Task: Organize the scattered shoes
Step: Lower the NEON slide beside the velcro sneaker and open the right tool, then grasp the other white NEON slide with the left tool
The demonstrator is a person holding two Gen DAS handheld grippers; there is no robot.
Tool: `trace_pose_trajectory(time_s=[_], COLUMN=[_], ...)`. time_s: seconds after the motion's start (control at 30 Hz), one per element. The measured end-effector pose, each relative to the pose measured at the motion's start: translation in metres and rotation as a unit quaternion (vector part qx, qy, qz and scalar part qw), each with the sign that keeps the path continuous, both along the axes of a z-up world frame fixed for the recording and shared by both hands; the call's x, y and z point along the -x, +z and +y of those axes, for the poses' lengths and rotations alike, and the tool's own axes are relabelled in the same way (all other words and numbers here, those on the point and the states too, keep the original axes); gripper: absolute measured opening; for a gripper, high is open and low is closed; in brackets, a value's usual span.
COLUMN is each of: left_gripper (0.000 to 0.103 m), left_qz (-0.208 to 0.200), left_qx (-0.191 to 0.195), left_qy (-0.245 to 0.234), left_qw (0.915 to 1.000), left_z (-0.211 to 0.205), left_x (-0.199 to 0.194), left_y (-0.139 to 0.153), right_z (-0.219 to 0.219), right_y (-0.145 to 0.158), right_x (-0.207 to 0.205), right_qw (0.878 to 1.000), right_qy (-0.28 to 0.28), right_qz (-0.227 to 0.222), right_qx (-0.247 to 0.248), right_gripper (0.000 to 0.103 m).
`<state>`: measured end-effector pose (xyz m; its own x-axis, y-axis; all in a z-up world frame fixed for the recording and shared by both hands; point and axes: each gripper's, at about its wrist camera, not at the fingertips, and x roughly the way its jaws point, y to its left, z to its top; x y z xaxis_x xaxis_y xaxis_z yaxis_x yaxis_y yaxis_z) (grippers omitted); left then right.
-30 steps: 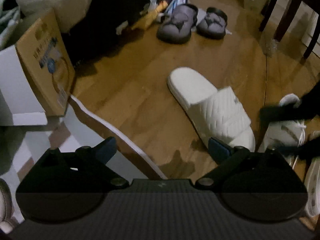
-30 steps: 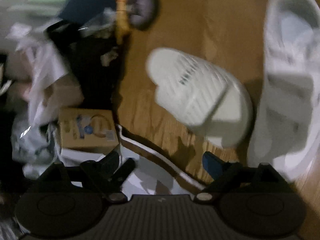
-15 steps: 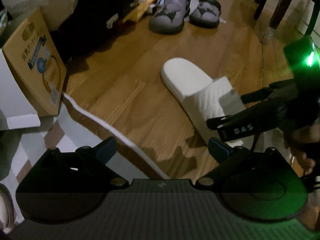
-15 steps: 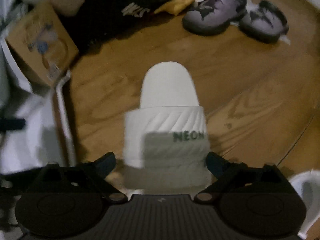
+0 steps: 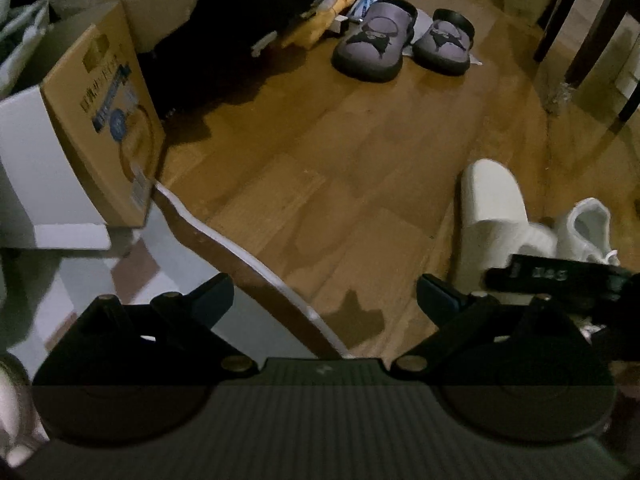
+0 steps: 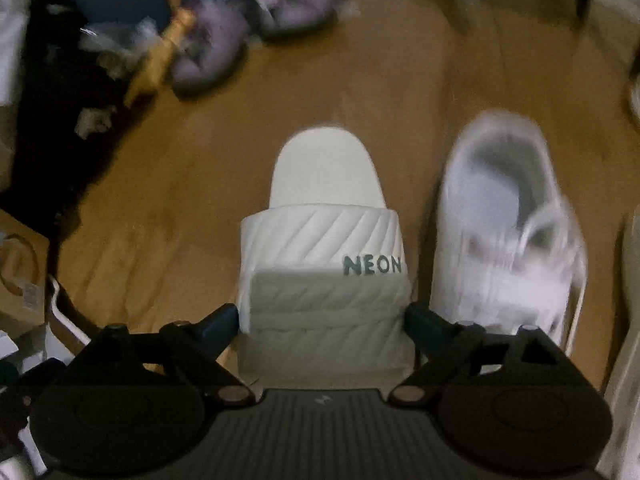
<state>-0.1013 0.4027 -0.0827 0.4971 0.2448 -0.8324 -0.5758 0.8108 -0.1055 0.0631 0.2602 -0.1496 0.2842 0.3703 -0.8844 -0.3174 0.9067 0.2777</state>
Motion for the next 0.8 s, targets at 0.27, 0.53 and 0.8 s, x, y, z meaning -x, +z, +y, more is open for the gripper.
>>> trace_pose_trajectory(time_s=[0.27,0.53,0.8], left_gripper=[0.099,0.099,0.101], left_qz=[0.008,0.019,0.037], left_qx=[-0.003,-0.001,-0.053], left_qy=[-0.007,-0.048,-0.12], left_qw=[0.9999,0.9987,0.9906], left_z=[-0.007,-0.037,-0.099], left_x=[-0.004,-0.027,-0.082], left_y=[-0.001,0.001,-0.014], right_z=[-0.052,-0.208,-0.312], right_y=[0.006,0.029,0.024], right_x=[-0.024,0.008,0.014], right_qw=[0.975,0.964,0.954], right_qy=[0.011,0.01,-0.064], right_qz=[0.079,0.038,0.015], right_qx=[-0.206,-0.263,-0.293], right_gripper=[0.093,0.094,0.096])
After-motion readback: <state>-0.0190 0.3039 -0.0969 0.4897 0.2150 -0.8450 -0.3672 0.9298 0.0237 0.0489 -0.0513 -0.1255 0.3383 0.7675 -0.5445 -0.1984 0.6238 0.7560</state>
